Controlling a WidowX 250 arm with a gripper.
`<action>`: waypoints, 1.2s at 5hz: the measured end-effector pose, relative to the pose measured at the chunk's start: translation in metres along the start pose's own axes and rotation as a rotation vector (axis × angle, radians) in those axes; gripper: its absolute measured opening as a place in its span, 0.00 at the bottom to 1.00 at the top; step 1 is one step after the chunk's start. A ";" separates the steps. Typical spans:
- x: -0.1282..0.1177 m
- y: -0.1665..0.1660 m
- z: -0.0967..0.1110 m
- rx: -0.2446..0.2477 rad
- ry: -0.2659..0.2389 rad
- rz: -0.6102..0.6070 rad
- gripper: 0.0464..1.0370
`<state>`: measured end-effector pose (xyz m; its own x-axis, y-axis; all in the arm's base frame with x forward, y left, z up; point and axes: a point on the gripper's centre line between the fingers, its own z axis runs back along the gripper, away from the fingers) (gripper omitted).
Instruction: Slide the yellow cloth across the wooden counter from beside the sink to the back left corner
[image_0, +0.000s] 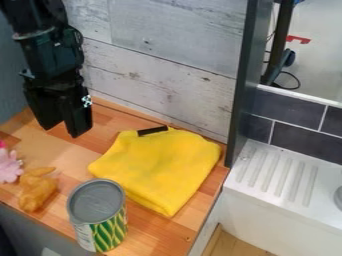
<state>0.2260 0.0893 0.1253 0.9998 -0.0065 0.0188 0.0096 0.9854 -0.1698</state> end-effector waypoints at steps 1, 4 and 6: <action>-0.001 0.001 -0.007 -0.009 0.021 0.003 0.96; 0.075 -0.031 -0.066 0.049 0.059 -0.180 0.96; 0.085 -0.039 -0.089 0.066 0.068 -0.213 0.96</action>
<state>0.3125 0.0350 0.0457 0.9742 -0.2250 -0.0198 0.2218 0.9695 -0.1043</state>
